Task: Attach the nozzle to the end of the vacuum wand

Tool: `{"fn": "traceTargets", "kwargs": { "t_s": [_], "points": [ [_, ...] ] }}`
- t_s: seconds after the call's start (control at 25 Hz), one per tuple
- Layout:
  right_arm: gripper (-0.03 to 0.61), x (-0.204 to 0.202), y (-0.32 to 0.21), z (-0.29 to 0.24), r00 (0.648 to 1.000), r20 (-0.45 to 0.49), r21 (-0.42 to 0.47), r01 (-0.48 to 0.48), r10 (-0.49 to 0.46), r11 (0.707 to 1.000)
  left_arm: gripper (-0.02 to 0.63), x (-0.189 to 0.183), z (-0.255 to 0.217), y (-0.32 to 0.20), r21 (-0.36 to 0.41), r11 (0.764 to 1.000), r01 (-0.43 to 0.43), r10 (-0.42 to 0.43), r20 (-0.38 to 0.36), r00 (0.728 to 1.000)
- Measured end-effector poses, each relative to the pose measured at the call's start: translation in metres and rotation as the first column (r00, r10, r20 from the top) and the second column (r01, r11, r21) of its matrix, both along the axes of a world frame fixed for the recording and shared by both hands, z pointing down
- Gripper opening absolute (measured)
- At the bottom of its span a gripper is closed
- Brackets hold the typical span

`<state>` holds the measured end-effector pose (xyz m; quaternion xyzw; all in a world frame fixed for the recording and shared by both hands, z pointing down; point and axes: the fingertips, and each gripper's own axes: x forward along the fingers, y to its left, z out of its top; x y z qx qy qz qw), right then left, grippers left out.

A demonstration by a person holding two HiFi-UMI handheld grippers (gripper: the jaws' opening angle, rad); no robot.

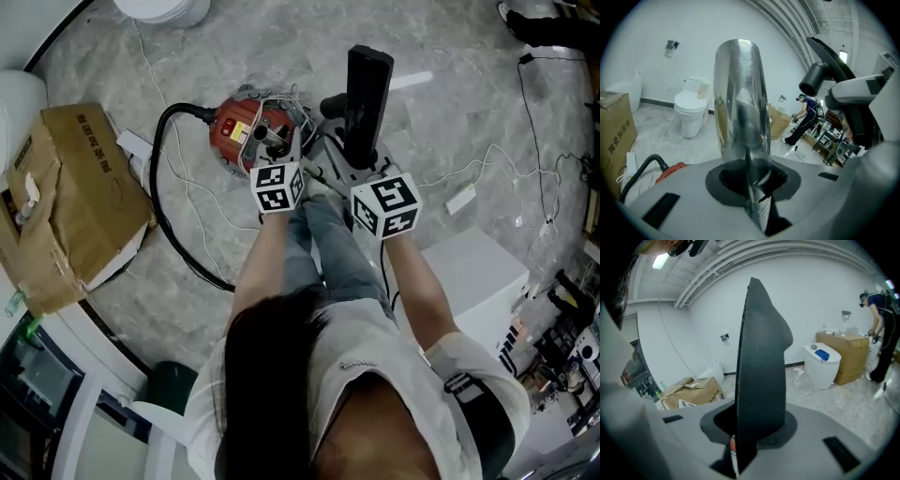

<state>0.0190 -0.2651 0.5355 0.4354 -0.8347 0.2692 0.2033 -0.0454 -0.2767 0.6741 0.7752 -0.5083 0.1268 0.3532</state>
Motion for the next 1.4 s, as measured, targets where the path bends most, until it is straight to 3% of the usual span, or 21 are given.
{"fn": "traceTargets", "kwargs": {
  "t_s": [0.32,0.64,1.0,1.2,1.4],
  "points": [
    [0.089,0.017,0.004,-0.027,1.000,-0.009,0.033,-0.025,0.026,0.999,0.074,0.011,-0.078,0.008,0.147,0.988,-0.038,0.033,0.036,0.999],
    [0.089,0.028,0.006,-0.057,1.000,0.010,0.078,-0.007,0.006,0.997,0.074,0.016,-0.122,0.012,0.202,0.976,-0.079,0.061,0.096,0.994],
    [0.089,0.013,0.005,-0.121,0.981,0.072,0.157,0.170,-0.183,0.973,0.071,0.024,-0.189,-0.008,0.312,0.944,-0.108,0.075,0.117,0.990],
    [0.089,0.001,0.015,-0.151,0.918,0.097,0.128,0.371,-0.384,0.920,0.069,0.037,-0.187,-0.014,0.321,0.939,-0.123,0.083,0.135,0.987],
    [0.089,-0.001,0.022,-0.163,0.875,0.061,0.090,0.475,-0.481,0.875,0.069,0.064,-0.180,-0.012,0.317,0.929,-0.190,0.140,0.174,0.975]
  ]
}}
